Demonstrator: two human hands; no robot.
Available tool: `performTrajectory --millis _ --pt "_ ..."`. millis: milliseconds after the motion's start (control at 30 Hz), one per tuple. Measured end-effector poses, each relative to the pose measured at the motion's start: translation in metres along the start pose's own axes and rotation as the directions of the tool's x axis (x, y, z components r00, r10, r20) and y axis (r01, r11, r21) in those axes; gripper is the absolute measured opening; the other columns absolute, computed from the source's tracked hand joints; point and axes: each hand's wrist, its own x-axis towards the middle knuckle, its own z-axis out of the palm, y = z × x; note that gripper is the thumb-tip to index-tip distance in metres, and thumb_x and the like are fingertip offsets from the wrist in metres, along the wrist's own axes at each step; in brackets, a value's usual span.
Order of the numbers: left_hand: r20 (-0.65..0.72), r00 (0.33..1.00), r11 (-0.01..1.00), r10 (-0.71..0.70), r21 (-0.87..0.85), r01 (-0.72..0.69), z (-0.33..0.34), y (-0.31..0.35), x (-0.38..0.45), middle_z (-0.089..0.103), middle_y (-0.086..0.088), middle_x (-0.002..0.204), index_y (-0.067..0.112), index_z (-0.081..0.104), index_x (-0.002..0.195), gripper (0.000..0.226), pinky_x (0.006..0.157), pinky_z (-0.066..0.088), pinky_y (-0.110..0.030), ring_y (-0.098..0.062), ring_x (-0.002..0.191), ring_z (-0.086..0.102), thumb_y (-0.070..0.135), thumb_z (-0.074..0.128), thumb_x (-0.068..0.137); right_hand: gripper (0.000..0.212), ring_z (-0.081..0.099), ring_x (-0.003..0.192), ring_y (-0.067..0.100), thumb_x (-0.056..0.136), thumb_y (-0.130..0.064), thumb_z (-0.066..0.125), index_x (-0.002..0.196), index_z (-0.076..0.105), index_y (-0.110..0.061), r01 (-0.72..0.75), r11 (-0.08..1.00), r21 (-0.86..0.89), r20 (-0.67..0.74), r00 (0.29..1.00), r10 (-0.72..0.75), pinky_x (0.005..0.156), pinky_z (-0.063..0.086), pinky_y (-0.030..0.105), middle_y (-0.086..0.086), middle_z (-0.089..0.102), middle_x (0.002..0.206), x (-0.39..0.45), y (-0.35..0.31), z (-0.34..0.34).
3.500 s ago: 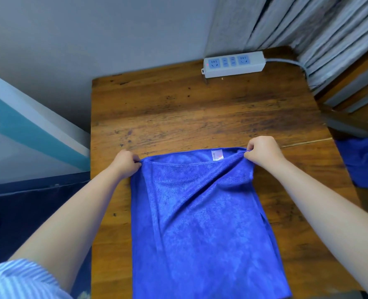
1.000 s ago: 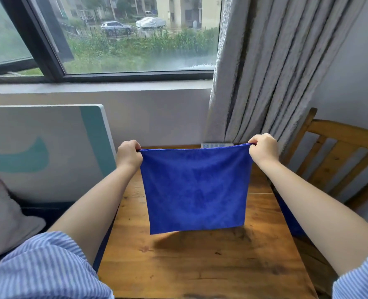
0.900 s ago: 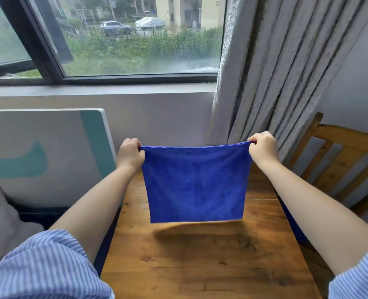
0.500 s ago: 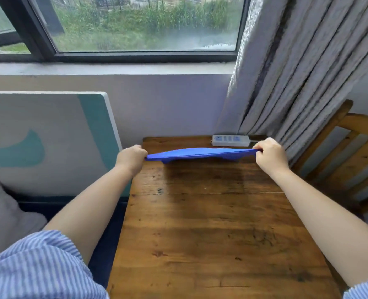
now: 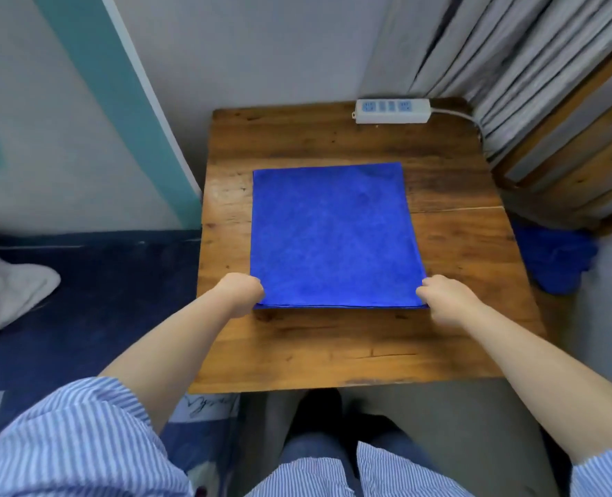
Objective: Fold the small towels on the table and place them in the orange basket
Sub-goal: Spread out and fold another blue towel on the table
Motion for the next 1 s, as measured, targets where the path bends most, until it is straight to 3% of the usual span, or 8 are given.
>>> performTrajectory --millis 200,500,600,700,767,900,933,1000 --pt "-0.01 0.997 0.997 0.075 0.022 -0.075 0.034 0.019 0.01 0.053 -0.007 0.122 0.011 0.051 0.122 0.032 0.082 0.047 -0.03 -0.024 0.111 0.053 0.003 0.042 0.092 0.026 0.049 0.112 0.025 0.088 -0.004 0.041 0.11 0.053 -0.009 0.029 0.99 -0.14 0.025 0.999 -0.025 0.085 0.042 0.032 0.008 0.053 0.117 -0.007 -0.02 0.028" --pt "-0.033 0.996 0.996 0.085 0.011 -0.085 0.066 0.04 0.022 0.048 -0.008 0.126 0.01 0.045 0.126 0.031 0.09 0.04 -0.03 -0.025 0.117 0.044 0.01 0.042 0.094 0.029 0.048 0.114 0.025 0.092 -0.005 0.035 0.119 0.047 -0.01 0.061 0.978 -0.202 0.096 0.995 -0.042 0.087 0.041 0.033 0.009 0.05 0.122 -0.004 -0.028 0.055" --pt "0.052 0.991 0.992 0.123 0.001 -0.123 0.059 0.037 0.024 0.048 -0.008 0.125 0.011 0.046 0.127 0.036 0.087 0.039 -0.029 -0.024 0.116 0.045 0.015 0.047 0.091 0.03 0.05 0.115 0.025 0.09 -0.011 0.04 0.119 0.047 -0.012 0.145 0.969 -0.198 0.232 0.968 -0.097 0.088 0.041 0.032 0.007 0.052 0.123 0.005 -0.023 0.047" --pt "0.207 0.968 0.99 0.138 -0.038 -0.133 0.043 0.033 0.033 0.05 -0.008 0.108 0.01 0.054 0.12 0.032 0.073 0.038 -0.03 -0.023 0.092 0.049 0.012 0.046 0.089 0.029 0.055 0.112 0.025 0.089 -0.02 0.042 0.114 0.055 -0.012 0.184 0.969 -0.167 0.34 0.933 -0.118 0.086 0.045 0.03 0.007 0.057 0.121 0.025 -0.02 0.024" --pt "0.236 0.963 0.99 0.13 -0.092 -0.112 0.024 0.03 0.043 0.052 -0.009 0.112 0.007 0.056 0.118 0.031 0.068 0.04 -0.031 -0.023 0.086 0.047 0.009 0.044 0.089 0.031 0.055 0.112 0.027 0.092 -0.022 0.039 0.112 0.057 -0.008 0.192 0.972 -0.137 0.27 0.951 -0.15 0.086 0.046 0.031 0.01 0.058 0.121 0.046 -0.014 0.007" --pt "0.038 0.999 0.982 0.039 -0.185 -0.032 -0.022 0.014 0.069 0.047 -0.01 0.125 0.006 0.05 0.121 0.03 0.08 0.043 -0.034 -0.027 0.115 0.047 0.012 0.036 0.095 0.017 0.055 0.097 0.032 0.088 -0.01 0.049 0.097 0.059 0.0 0.189 0.982 -0.017 -0.106 0.976 -0.19 0.066 0.038 0.032 0.016 0.058 0.103 0.093 -0.005 -0.023" --pt "-0.017 1.0 0.974 -0.009 -0.226 0.005 -0.034 0.01 0.078 0.046 -0.01 0.125 0.005 0.05 0.12 0.029 0.079 0.042 -0.033 -0.026 0.116 0.046 0.013 0.036 0.096 0.009 0.058 0.081 0.033 0.076 -0.005 0.063 0.081 0.061 0.002 0.208 0.978 -0.01 -0.232 0.951 -0.205 0.057 0.033 0.03 0.017 0.06 0.087 0.105 -0.005 -0.029" --pt "-0.136 0.979 0.933 -0.149 -0.349 0.093 -0.055 0.004 0.102 0.047 -0.01 0.121 0.003 0.051 0.114 0.025 0.075 0.04 -0.033 -0.027 0.113 0.046 0.011 0.038 0.094 0.028 0.055 0.052 0.03 0.043 0.003 0.079 0.055 0.055 -0.001 0.222 0.974 0.037 -0.318 0.927 -0.199 0.045 0.026 0.024 0.013 0.055 0.059 0.132 -0.004 -0.041"
